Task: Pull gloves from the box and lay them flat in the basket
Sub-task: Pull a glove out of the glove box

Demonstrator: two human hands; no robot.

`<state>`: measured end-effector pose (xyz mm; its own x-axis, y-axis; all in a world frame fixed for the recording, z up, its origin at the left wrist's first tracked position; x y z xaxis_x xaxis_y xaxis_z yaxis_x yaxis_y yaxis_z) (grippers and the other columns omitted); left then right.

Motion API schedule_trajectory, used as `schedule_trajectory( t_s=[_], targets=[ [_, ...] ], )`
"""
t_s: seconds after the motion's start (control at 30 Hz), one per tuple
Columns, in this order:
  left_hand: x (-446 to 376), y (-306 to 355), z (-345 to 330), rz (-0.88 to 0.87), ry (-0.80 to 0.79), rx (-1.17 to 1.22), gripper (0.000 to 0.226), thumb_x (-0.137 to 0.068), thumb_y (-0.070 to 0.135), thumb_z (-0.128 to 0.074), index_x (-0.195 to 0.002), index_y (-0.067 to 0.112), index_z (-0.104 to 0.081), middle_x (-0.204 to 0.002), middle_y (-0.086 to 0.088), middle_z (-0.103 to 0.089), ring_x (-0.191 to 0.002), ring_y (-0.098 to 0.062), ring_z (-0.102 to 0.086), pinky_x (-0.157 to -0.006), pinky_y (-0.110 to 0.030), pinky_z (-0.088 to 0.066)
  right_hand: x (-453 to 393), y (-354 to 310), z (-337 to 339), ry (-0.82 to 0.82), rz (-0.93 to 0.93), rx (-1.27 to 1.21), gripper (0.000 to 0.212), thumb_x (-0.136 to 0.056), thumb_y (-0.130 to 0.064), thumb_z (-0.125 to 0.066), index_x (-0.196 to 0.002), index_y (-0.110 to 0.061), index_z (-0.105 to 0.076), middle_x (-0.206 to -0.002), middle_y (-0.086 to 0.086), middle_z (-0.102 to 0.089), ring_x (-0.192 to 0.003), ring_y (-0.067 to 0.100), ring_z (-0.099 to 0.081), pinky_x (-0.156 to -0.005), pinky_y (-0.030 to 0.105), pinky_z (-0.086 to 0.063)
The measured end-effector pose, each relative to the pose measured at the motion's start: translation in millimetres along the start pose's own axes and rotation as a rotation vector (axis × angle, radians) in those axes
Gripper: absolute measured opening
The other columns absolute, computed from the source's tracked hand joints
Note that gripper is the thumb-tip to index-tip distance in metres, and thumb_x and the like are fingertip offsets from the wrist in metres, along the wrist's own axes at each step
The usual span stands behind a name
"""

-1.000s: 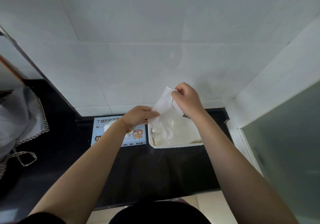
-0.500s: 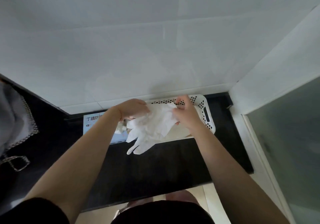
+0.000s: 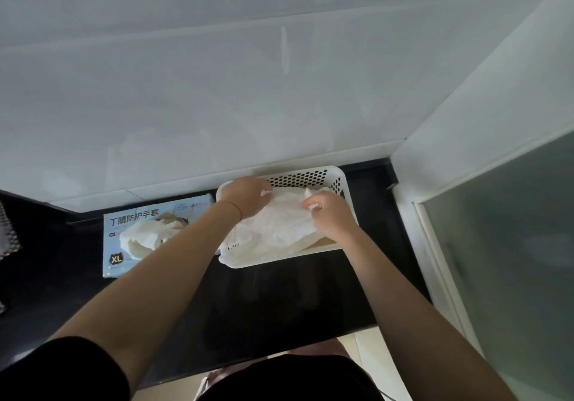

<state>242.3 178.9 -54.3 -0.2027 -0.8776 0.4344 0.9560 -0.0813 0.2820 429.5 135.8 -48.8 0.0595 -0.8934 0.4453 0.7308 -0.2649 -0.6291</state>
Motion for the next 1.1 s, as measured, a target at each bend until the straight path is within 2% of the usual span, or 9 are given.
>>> schedule_trajectory(
  t_s=[0.23,0.33,0.4,0.5,0.63,0.73,0.9,1.0,1.1],
  targets=[
    [11,24,9,-0.089,0.403,-0.114,0.006,-0.088,0.007,-0.058,-0.083,0.01,-0.06,-0.076,-0.009,-0.06,-0.062,-0.032,-0.057,-0.046,-0.03,-0.034,-10,9,-1,-0.003,0.028,0.195,0.044,-0.095,0.005,-0.046,-0.13,-0.016,-0.063,-0.137,0.003,-0.052,-0.118,0.018,-0.055,-0.087,0.019,-0.042],
    [20,36,15,-0.163,0.508,-0.151,0.016,-0.074,-0.001,-0.071,-0.077,0.009,-0.058,-0.069,-0.007,-0.054,-0.05,-0.029,-0.051,-0.037,-0.026,-0.028,-9,7,1,0.012,0.049,0.252,0.042,-0.095,0.003,-0.049,-0.132,-0.015,-0.06,-0.137,0.001,-0.051,-0.115,0.018,-0.057,-0.092,0.023,-0.044],
    [22,40,0,-0.133,0.378,-0.088,0.015,-0.09,0.02,-0.062,-0.103,0.013,-0.06,-0.092,-0.007,-0.059,-0.067,-0.03,-0.061,-0.048,-0.035,-0.046,-8,6,3,0.005,0.072,0.304,0.042,-0.096,0.002,-0.048,-0.133,-0.014,-0.058,-0.137,0.002,-0.05,-0.114,0.019,-0.058,-0.091,0.025,-0.045],
    [28,34,-35,-0.031,0.07,-0.171,0.054,-0.092,0.054,-0.052,-0.139,0.03,-0.039,-0.122,-0.005,-0.048,-0.09,-0.028,-0.063,-0.065,-0.033,-0.047,-6,4,4,0.005,0.098,0.406,0.037,-0.096,0.0,-0.049,-0.131,-0.01,-0.058,-0.137,0.003,-0.05,-0.107,0.022,-0.062,-0.09,0.029,-0.049],
    [36,22,-50,0.028,-0.065,-0.189,0.079,-0.085,0.057,-0.062,-0.149,0.036,-0.021,-0.133,-0.011,-0.039,-0.107,-0.03,-0.057,-0.081,-0.038,-0.051,-5,1,6,-0.001,0.135,0.544,0.03,-0.094,0.0,-0.052,-0.122,-0.008,-0.059,-0.147,0.006,-0.04,-0.098,0.02,-0.063,-0.084,0.03,-0.052],
    [38,17,-49,0.058,-0.109,-0.143,0.087,-0.083,0.055,-0.066,-0.152,0.038,-0.016,-0.137,-0.012,-0.037,-0.111,-0.03,-0.056,-0.081,-0.037,-0.048,-3,-1,5,-0.009,0.143,0.637,0.025,-0.094,-0.002,-0.052,-0.118,-0.008,-0.058,-0.148,0.012,-0.034,-0.098,0.02,-0.061,-0.081,0.03,-0.051],
    [44,15,-25,0.07,0.03,-0.025,0.067,-0.089,0.053,-0.059,-0.147,0.035,-0.03,-0.131,-0.008,-0.044,-0.097,-0.028,-0.061,-0.071,-0.034,-0.046,2,-34,5,0.075,0.217,0.672,0.026,-0.091,0.0,-0.054,-0.115,-0.008,-0.058,-0.13,0.013,-0.041,-0.091,0.024,-0.058,-0.071,0.032,-0.051],
    [61,4,3,0.099,0.228,0.069,0.033,-0.098,0.038,-0.05,-0.129,0.027,-0.054,-0.122,-0.001,-0.054,-0.093,-0.025,-0.062,-0.067,-0.031,-0.045,3,-65,-5,0.092,0.289,0.589,0.019,-0.092,-0.001,-0.051,-0.106,-0.01,-0.06,-0.117,0.009,-0.048,-0.075,0.023,-0.057,-0.064,0.036,-0.053],
    [84,-27,31,0.174,0.378,0.087,0.024,-0.1,0.03,-0.045,-0.109,0.02,-0.064,-0.108,-0.003,-0.057,-0.09,-0.028,-0.062,-0.065,-0.031,-0.04,8,-107,-34,0.066,0.392,0.495,0.009,-0.092,-0.007,-0.052,-0.094,-0.012,-0.06,-0.1,0.003,-0.053,-0.073,0.023,-0.057,-0.061,0.035,-0.049]
  ],
)
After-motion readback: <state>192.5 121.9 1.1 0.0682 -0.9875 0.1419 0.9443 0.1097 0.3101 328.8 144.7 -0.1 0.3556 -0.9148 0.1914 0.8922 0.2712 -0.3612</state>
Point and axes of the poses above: each hand's wrist, its own x-axis away from the middle knuckle, its own z-axis out of the back of the hand, y = z × x, the point moved 8 cm from there along -x, towards the middle knuckle
